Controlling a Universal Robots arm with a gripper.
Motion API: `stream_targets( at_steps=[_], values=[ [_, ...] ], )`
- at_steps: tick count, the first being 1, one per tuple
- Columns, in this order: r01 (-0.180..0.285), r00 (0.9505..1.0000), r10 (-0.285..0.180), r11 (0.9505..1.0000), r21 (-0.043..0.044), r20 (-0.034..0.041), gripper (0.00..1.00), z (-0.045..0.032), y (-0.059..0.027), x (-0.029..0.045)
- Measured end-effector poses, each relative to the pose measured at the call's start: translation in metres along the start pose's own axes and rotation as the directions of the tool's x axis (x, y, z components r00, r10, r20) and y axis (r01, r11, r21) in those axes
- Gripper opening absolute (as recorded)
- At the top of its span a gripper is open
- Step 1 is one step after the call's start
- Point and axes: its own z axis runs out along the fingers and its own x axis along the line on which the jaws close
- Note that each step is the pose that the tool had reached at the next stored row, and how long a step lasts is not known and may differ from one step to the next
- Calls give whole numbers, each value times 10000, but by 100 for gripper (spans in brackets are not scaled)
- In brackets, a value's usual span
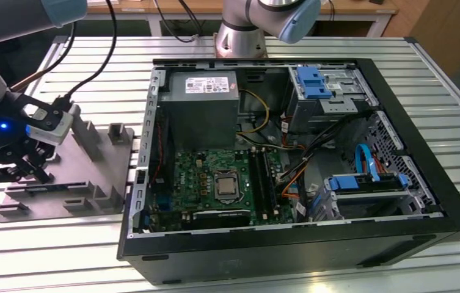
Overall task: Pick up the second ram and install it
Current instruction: 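Pick up the second ram and move it above second insertion slot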
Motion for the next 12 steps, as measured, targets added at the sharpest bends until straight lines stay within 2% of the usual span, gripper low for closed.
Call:
stream_targets(
  at_steps=[12],
  values=[
    [757,9971,-757,9971,35,-9,11,0,0,0]
  ],
)
